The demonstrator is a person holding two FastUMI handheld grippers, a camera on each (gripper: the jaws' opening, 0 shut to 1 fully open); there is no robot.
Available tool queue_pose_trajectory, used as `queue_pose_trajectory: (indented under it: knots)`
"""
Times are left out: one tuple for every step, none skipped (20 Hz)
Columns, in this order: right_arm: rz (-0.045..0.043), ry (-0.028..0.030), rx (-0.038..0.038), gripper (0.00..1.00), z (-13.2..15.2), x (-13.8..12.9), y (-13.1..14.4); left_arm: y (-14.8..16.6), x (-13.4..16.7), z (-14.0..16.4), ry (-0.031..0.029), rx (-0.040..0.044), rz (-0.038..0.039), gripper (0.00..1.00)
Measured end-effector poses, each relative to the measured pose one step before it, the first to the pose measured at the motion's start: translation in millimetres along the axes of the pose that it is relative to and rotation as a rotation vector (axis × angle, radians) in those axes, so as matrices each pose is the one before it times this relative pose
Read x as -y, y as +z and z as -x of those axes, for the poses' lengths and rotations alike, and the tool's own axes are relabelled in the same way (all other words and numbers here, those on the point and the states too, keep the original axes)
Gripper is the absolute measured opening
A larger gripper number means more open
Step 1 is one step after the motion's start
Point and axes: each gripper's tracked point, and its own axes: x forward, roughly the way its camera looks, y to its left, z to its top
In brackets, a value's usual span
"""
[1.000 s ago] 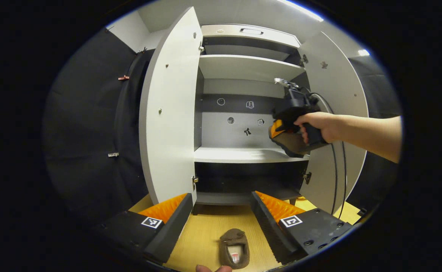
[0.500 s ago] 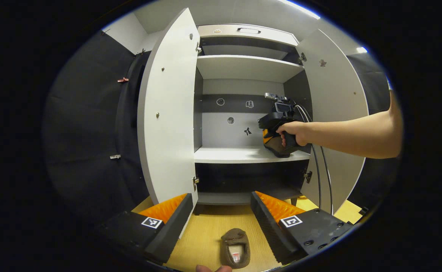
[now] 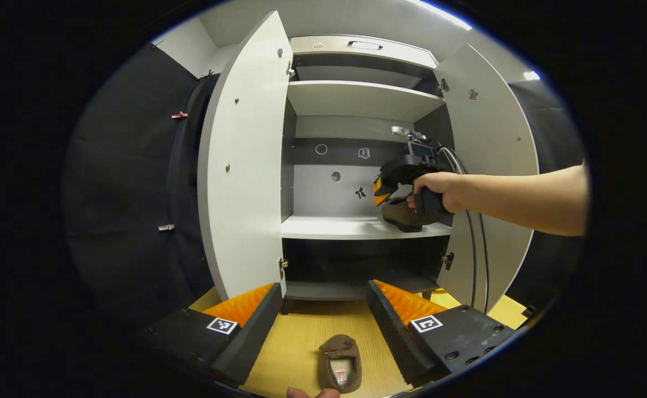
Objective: Grab one shoe with the right hand and put it into the shoe cabinet, grab the other shoe with the left hand and put it into the shoe cabinet; then close the right door with the right hand and the left door with the left hand.
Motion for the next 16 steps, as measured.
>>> queue_pose_trajectory:
  knots:
    - [0.00456,0.00349,0.03446,0.96,12.78,1.10,3.02,-4.45,-0.45,-1.25,0.00002,-0.01465,0.00548,0.98]
    - [0.00069,0.00550,0.03460,0.98,12.66,-0.01,3.54,-8.51,-0.89,-1.61,0.00277,-0.02443,0.00032,0.98]
    - [-0.00408,0.00487,0.02960,0.99,14.85,0.62,3.04,-8.56,-2.12,-2.84,0.00719,-0.02760,-0.00336,0.98]
    - [-0.00292,0.01171,0.02848,0.98,14.20,-0.89,2.90,-10.80,-0.69,-2.88,0.00132,-0.02717,-0.00155,0.98]
    - [-0.00142,0.01305,0.02393,0.98,15.26,-1.48,2.04,-11.18,-0.09,-3.32,-0.00364,-0.02930,0.00015,0.98]
    - [0.00307,0.01936,0.02140,0.98,15.37,-2.88,2.13,-13.93,0.56,-3.13,-0.00701,-0.03094,0.00403,0.98]
    - [0.01047,0.00706,0.02944,0.98,15.05,-0.65,3.58,-13.75,1.52,-4.06,-0.01359,-0.03713,0.00826,0.98]
    - [0.01379,0.00603,0.02832,0.98,14.65,0.42,3.64,-16.90,1.43,-3.98,-0.01416,-0.04176,0.01299,0.98]
    - [0.01416,0.00750,0.02553,0.98,14.63,-1.25,3.94,-16.05,1.65,-4.96,-0.01945,-0.04627,0.01076,0.98]
    - [0.00856,0.00021,0.02086,0.98,14.61,0.03,2.70,-16.25,1.04,-5.44,-0.01029,-0.04063,0.00552,0.98]
    - [0.00498,0.00168,0.01372,0.98,13.60,-0.05,2.55,-15.35,0.17,-5.84,-0.00909,-0.04368,0.00032,0.98]
    - [-0.00037,-0.00043,0.01309,0.98,13.14,0.19,2.61,-15.05,-0.43,-8.38,-0.00743,-0.04557,-0.00078,0.98]
    - [-0.00282,0.00166,0.01174,0.98,11.85,0.62,3.48,-14.05,-0.31,-10.01,-0.00607,-0.04099,-0.00445,0.98]
    - [-0.00581,0.00160,0.01239,0.98,11.08,-0.10,3.61,-13.55,0.19,-9.53,-0.00824,-0.03657,-0.00065,0.95]
    - [-0.00008,0.00250,0.01371,0.98,10.32,-0.03,3.54,-9.06,0.30,-9.24,-0.00817,-0.02722,0.00764,0.93]
    - [0.00257,-0.00034,0.00676,0.98,11.67,2.75,3.47,-9.90,-0.64,-10.82,-0.00866,-0.02767,0.01234,0.89]
